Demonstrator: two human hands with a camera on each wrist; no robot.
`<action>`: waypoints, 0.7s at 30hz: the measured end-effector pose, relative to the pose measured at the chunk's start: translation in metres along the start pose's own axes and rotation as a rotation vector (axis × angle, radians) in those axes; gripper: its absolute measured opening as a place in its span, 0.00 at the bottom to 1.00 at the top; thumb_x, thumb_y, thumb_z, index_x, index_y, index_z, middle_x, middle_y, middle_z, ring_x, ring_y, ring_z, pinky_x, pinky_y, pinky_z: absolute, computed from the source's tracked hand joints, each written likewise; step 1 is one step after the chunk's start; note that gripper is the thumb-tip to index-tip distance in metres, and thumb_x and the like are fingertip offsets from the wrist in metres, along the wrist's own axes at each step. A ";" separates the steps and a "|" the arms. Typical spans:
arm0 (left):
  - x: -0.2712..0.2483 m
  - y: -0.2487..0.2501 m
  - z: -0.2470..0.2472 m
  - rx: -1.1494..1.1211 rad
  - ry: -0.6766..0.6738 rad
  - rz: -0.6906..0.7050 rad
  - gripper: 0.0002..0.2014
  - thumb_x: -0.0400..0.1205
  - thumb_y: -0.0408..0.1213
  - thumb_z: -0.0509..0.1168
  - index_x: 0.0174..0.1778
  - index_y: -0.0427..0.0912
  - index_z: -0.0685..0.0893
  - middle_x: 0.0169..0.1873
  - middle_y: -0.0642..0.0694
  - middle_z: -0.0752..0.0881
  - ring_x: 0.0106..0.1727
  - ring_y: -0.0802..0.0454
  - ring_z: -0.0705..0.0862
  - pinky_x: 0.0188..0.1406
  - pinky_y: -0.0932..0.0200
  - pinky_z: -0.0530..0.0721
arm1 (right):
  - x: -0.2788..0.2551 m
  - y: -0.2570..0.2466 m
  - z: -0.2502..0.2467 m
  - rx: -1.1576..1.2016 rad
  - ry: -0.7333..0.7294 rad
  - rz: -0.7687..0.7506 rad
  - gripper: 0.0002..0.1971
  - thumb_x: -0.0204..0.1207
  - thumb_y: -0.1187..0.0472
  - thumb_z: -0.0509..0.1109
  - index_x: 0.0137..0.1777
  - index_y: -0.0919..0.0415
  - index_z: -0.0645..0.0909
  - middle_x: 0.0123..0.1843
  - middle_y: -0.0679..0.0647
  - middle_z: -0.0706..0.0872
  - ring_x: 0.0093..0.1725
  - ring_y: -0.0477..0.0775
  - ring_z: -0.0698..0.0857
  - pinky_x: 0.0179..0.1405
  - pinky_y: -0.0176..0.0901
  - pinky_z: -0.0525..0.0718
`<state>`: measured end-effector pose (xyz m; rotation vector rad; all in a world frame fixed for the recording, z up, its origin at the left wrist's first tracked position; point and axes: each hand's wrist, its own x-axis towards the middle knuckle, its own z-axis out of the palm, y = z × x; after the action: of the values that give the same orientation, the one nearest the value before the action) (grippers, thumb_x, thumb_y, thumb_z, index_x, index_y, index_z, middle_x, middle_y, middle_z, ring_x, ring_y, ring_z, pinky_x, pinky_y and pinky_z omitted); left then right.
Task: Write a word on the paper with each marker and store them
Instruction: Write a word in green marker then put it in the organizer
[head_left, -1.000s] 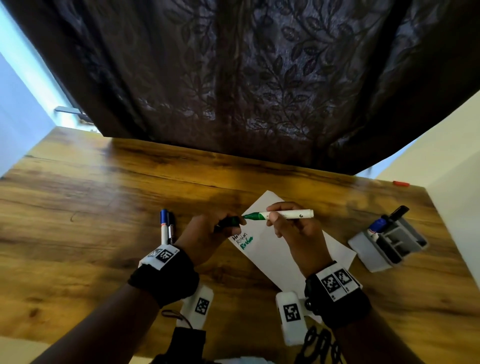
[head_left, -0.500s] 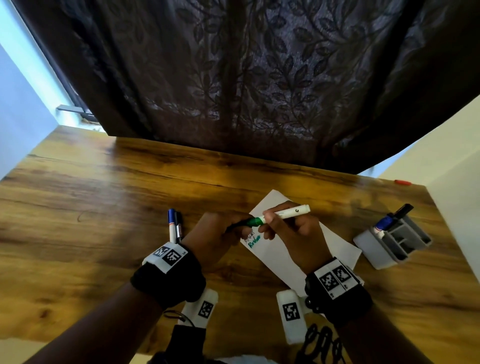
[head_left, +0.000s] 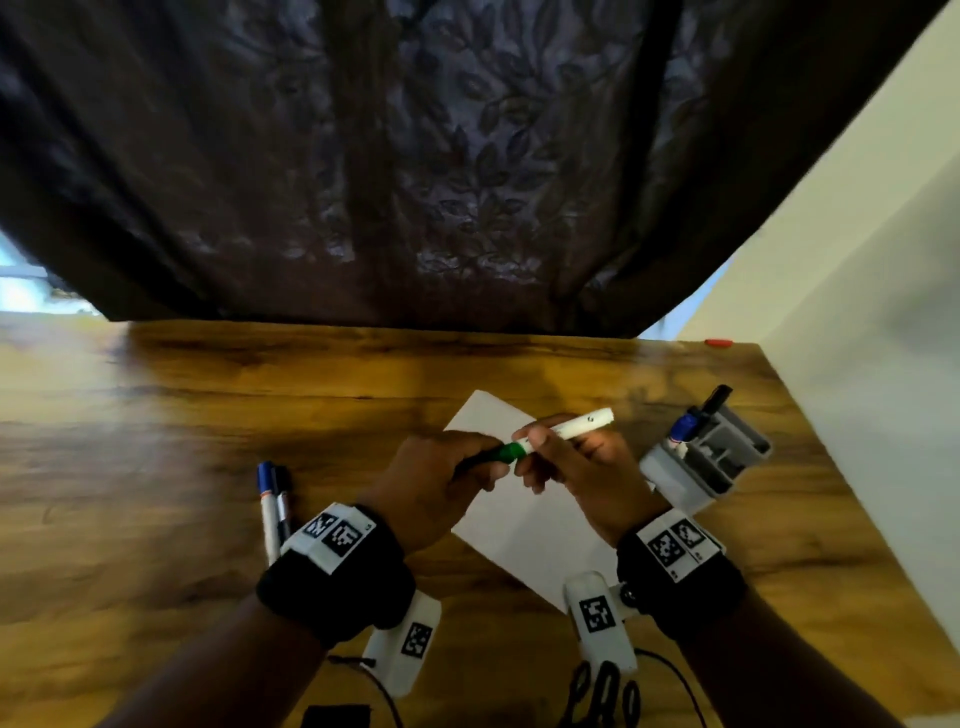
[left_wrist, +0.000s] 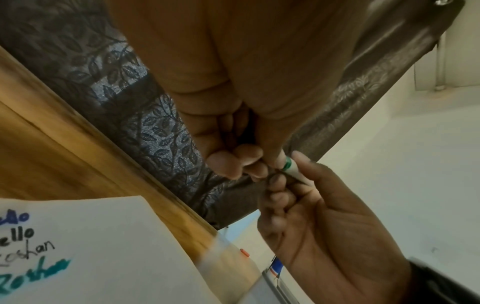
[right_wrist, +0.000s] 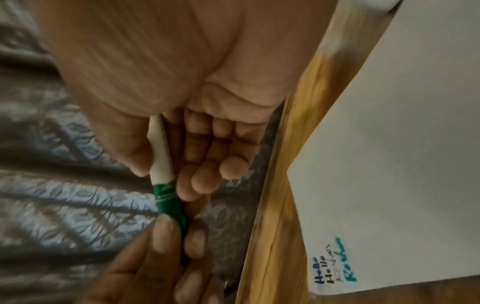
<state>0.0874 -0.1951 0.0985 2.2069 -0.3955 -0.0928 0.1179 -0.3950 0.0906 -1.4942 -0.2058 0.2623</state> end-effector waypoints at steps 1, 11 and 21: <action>0.003 0.002 0.006 0.003 -0.009 -0.005 0.11 0.85 0.45 0.62 0.57 0.48 0.86 0.38 0.60 0.84 0.36 0.62 0.83 0.36 0.63 0.84 | -0.003 0.004 -0.009 -0.009 0.013 0.029 0.12 0.77 0.56 0.72 0.50 0.65 0.90 0.38 0.62 0.89 0.37 0.59 0.85 0.37 0.49 0.84; 0.062 0.043 0.047 0.064 0.003 0.009 0.09 0.80 0.52 0.67 0.53 0.58 0.86 0.47 0.62 0.87 0.46 0.64 0.84 0.44 0.70 0.80 | -0.029 0.003 -0.129 -0.819 0.092 -0.155 0.10 0.77 0.39 0.70 0.52 0.39 0.87 0.54 0.38 0.87 0.57 0.39 0.83 0.57 0.30 0.79; 0.123 0.102 0.109 0.007 -0.094 0.133 0.10 0.77 0.52 0.70 0.51 0.55 0.86 0.41 0.61 0.88 0.45 0.65 0.84 0.42 0.71 0.82 | -0.033 -0.011 -0.189 -0.928 0.185 -0.400 0.24 0.75 0.38 0.69 0.50 0.61 0.90 0.46 0.55 0.91 0.45 0.50 0.87 0.45 0.46 0.87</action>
<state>0.1565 -0.3750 0.1198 2.1825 -0.5947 -0.1239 0.1424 -0.5855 0.0895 -2.3255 -0.5143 -0.3500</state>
